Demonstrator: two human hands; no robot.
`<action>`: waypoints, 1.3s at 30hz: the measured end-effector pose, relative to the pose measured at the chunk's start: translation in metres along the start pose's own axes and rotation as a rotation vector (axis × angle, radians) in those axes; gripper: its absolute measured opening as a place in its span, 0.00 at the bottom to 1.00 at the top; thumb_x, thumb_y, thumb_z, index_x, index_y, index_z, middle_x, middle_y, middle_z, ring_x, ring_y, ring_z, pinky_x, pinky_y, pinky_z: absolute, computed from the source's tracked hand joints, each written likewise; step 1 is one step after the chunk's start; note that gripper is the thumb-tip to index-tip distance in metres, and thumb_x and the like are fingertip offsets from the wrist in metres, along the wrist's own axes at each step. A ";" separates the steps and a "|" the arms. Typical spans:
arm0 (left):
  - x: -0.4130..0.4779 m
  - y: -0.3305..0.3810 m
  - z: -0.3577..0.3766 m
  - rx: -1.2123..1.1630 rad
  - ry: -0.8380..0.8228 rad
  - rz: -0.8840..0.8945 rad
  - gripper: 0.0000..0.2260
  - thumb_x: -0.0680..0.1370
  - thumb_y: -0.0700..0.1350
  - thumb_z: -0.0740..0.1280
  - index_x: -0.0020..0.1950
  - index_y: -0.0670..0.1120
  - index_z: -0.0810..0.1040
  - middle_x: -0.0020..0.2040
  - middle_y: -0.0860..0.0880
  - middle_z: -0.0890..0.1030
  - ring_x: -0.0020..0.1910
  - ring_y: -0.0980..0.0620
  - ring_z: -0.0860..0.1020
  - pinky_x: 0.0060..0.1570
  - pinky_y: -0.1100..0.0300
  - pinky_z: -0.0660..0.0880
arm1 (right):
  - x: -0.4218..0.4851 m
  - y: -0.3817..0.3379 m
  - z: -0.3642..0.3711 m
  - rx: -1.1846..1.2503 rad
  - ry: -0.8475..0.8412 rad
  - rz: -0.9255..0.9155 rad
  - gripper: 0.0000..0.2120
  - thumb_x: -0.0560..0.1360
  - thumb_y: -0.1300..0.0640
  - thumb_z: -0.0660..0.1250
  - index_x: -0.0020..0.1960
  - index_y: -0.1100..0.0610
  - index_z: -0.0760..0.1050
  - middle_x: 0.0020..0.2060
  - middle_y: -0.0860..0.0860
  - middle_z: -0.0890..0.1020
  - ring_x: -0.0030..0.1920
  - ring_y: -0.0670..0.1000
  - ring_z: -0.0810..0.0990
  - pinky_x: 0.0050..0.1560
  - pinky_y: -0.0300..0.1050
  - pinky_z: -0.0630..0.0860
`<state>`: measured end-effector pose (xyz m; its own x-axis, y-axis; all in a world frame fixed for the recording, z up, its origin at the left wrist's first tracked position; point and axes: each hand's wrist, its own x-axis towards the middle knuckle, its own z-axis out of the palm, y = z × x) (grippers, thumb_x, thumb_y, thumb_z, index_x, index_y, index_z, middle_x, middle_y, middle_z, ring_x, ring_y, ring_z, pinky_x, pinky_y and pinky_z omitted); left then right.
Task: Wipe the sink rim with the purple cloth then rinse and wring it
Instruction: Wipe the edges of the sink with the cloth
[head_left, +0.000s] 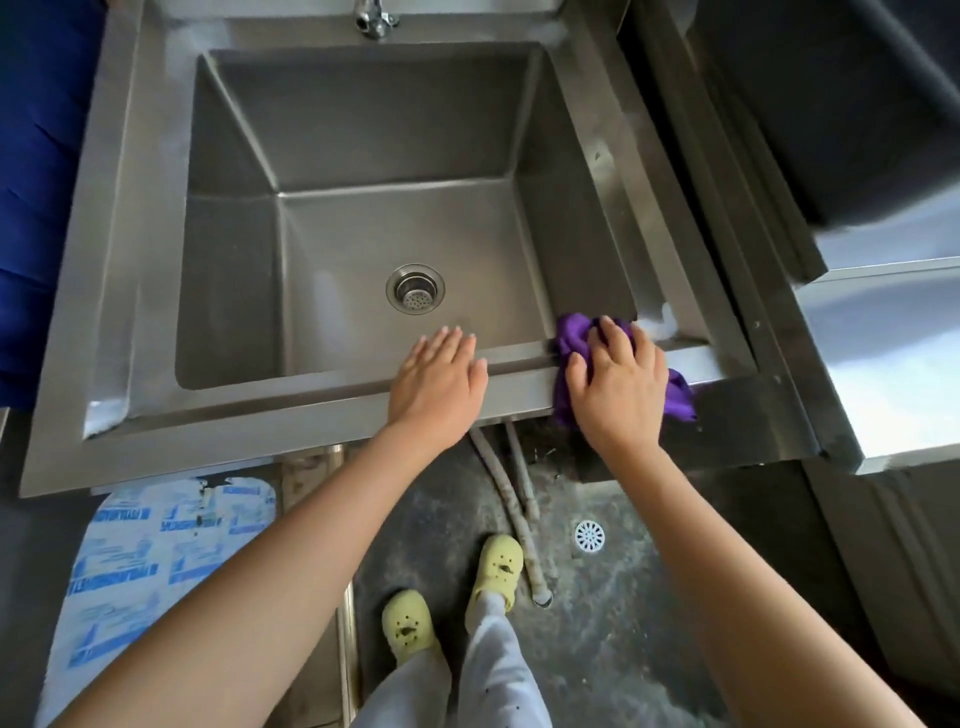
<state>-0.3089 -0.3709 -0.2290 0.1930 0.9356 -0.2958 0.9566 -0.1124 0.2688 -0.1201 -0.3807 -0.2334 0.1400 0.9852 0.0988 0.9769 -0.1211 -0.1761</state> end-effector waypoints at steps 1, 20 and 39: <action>0.003 0.003 0.002 0.027 0.016 -0.014 0.24 0.81 0.52 0.42 0.76 0.46 0.54 0.77 0.48 0.55 0.76 0.52 0.52 0.75 0.56 0.45 | -0.006 -0.008 0.000 0.012 -0.007 -0.031 0.22 0.74 0.47 0.55 0.57 0.59 0.78 0.62 0.54 0.78 0.64 0.62 0.71 0.64 0.56 0.67; 0.001 0.004 0.007 0.137 0.102 -0.030 0.25 0.79 0.52 0.43 0.73 0.45 0.63 0.71 0.48 0.69 0.69 0.49 0.67 0.72 0.53 0.58 | 0.051 0.068 -0.009 -0.069 -0.168 -0.026 0.25 0.76 0.47 0.50 0.69 0.54 0.68 0.71 0.56 0.68 0.67 0.63 0.65 0.65 0.56 0.64; 0.001 0.004 0.004 0.142 0.091 -0.013 0.32 0.75 0.54 0.36 0.73 0.45 0.63 0.71 0.48 0.70 0.69 0.50 0.68 0.72 0.53 0.58 | 0.027 0.047 -0.010 -0.011 0.041 -0.096 0.16 0.75 0.49 0.58 0.55 0.54 0.80 0.55 0.50 0.82 0.51 0.58 0.76 0.52 0.51 0.71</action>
<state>-0.3042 -0.3719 -0.2324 0.1661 0.9629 -0.2126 0.9814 -0.1403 0.1310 -0.0691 -0.3615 -0.2292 0.0514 0.9866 0.1549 0.9878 -0.0274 -0.1535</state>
